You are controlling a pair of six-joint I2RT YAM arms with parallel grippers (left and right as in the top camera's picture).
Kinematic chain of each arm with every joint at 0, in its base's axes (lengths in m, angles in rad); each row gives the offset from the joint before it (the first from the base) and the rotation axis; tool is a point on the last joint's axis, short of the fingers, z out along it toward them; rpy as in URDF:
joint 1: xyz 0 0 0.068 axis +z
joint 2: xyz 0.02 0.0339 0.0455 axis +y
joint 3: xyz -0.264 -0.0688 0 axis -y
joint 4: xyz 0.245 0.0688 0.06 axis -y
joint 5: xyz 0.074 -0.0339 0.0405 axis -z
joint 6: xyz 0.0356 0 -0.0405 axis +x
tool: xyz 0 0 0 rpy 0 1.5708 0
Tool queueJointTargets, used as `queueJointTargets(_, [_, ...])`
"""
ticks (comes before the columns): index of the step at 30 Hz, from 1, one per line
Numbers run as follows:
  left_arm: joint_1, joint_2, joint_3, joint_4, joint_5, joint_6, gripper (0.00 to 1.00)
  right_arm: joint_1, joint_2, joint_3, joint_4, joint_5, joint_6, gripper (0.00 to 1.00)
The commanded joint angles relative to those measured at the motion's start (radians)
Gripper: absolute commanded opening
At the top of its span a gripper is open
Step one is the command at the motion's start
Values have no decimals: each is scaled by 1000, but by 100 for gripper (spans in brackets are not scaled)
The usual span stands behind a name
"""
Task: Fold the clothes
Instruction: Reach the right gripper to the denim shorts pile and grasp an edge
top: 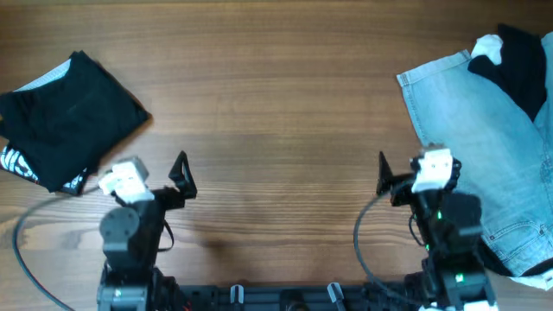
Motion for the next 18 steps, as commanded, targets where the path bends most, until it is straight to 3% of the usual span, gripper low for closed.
queueJointTargets(1, [-5,206,158,-42,46,-8,100,-1,204,164,-54,22,17,100])
queueJointTargets(9, [-5,562,412,-240,79,-8,100,-66,744,612,-401,-63,-35,100])
queueJointTargets(12, [-4,621,425,-244,79,-8,100,-79,868,672,-371,-73,-68,100])
queueJointTargets(18, [-5,637,425,-236,79,-8,100,-133,1073,672,-230,103,-60,100])
